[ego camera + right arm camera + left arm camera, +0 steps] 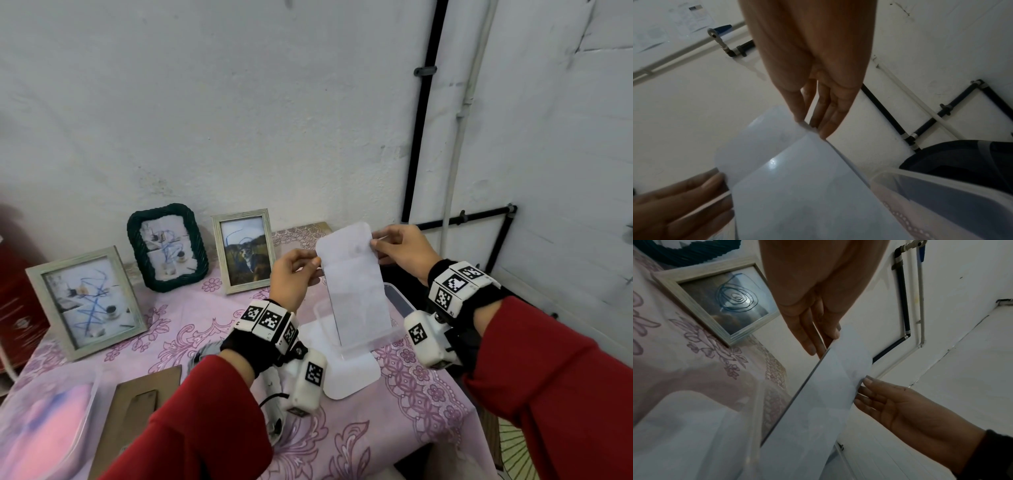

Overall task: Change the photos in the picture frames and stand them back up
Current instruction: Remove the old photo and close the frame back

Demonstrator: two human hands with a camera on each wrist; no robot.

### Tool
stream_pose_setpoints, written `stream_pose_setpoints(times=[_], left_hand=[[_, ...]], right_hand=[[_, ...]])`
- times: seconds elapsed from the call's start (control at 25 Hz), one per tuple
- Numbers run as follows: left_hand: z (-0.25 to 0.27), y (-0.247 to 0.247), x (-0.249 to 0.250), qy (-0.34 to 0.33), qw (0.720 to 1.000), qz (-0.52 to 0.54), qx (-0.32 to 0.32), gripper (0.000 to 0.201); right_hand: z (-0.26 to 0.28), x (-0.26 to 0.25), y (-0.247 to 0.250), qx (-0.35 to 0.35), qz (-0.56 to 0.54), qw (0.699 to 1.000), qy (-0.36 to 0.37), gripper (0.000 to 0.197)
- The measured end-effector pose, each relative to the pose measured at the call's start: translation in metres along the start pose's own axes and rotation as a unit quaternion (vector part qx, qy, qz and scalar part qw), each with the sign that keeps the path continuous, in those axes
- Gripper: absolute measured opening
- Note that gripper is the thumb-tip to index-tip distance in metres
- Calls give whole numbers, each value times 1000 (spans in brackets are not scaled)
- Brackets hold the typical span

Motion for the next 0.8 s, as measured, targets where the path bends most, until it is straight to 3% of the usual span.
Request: stream_pose_setpoints(times=[0.24, 0.48, 0.64, 0.8], left_hand=[[-8, 12, 25, -49, 998, 8, 40, 13], [-3, 34, 55, -116, 988, 22, 95, 12], [8, 49, 74, -163, 979, 7, 123, 12], [24, 67, 76, -148, 983, 15, 111, 14]], right_hand=[[2, -33, -7, 50, -11, 996, 78, 8], [21, -72, -19, 60, 5, 982, 182, 7], [30, -85, -31, 74, -34, 978, 194, 9], [39, -86, -50, 69, -62, 980, 178, 10]])
Point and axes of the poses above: each hand's wrist, its own z-axis away from the middle knuckle, its own y-axis out of the back of the hand, x = y × z, the point moved 4 cm from there along -z, towards the middle knuckle, and after that the axes turned 10 degrees about -z, right-handed, at the moved point
